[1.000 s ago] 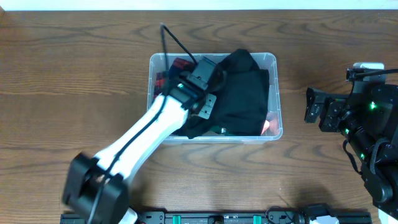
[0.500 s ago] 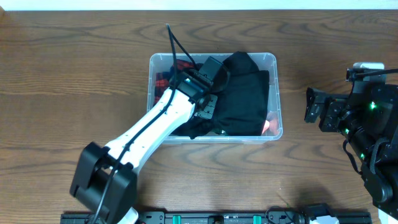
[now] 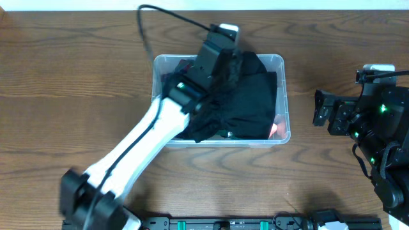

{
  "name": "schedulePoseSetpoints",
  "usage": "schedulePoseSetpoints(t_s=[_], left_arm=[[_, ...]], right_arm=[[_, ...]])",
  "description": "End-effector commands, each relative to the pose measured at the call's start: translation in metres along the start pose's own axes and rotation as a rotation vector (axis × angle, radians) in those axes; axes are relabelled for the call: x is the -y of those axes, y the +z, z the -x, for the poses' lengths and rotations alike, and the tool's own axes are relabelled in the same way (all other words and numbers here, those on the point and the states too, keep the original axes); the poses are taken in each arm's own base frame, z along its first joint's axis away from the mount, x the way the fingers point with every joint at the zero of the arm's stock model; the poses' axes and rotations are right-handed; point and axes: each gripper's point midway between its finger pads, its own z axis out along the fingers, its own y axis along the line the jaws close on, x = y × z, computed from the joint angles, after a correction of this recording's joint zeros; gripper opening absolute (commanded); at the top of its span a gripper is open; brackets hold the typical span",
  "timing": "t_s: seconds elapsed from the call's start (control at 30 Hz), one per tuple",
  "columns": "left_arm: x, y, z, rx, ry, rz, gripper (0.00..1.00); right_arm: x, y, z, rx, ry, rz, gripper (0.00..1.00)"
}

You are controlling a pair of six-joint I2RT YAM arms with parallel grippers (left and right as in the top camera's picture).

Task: Pack container
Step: 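Press the black garment down into the bin with the left gripper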

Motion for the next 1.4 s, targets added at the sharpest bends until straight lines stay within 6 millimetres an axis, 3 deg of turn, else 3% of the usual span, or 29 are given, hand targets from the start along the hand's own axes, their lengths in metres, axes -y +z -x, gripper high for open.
schedulePoseSetpoints(t_s=[0.0,0.17,0.27,0.37,0.43,0.53,0.7,0.83,0.97,1.07,1.37], left_arm=[[0.009,0.048,-0.043,-0.129,0.018,-0.073,0.44],[-0.003,0.092,-0.106,-0.305,0.012,-0.057,0.44],[-0.014,0.100,-0.143,-0.424,0.010,-0.018,0.45],[-0.019,0.098,-0.157,-0.480,0.014,0.001,0.44],[-0.018,0.094,-0.152,-0.472,0.020,-0.003,0.45],[-0.009,0.076,-0.123,-0.400,0.021,-0.026,0.44],[0.006,0.019,-0.064,-0.256,0.024,-0.069,0.45],[0.000,-0.023,-0.057,-0.258,0.027,-0.031,0.49],[-0.027,-0.050,-0.085,-0.383,0.044,0.103,0.50],[-0.045,-0.057,-0.117,-0.505,0.056,0.178,0.50],[-0.076,-0.038,-0.210,-0.712,-0.003,0.275,0.50]], right_arm=[[0.002,-0.002,0.002,0.009,-0.011,-0.007,0.99],[0.002,-0.002,0.002,0.009,-0.011,-0.007,0.99],[0.002,-0.002,0.003,0.010,-0.010,-0.007,0.99],[0.002,-0.002,0.002,0.009,-0.011,-0.007,0.99],[0.002,-0.002,0.002,0.009,-0.011,-0.007,0.99],[0.002,-0.002,0.002,0.009,-0.011,-0.007,0.99],[0.002,-0.002,0.002,0.009,-0.011,-0.007,0.99],[0.002,-0.002,0.002,0.009,-0.010,-0.007,0.99],[0.002,-0.002,0.002,0.009,-0.011,-0.007,0.99],[0.002,-0.002,0.002,0.009,-0.010,-0.007,0.99],[0.002,-0.002,0.002,0.009,-0.011,-0.007,0.99]])
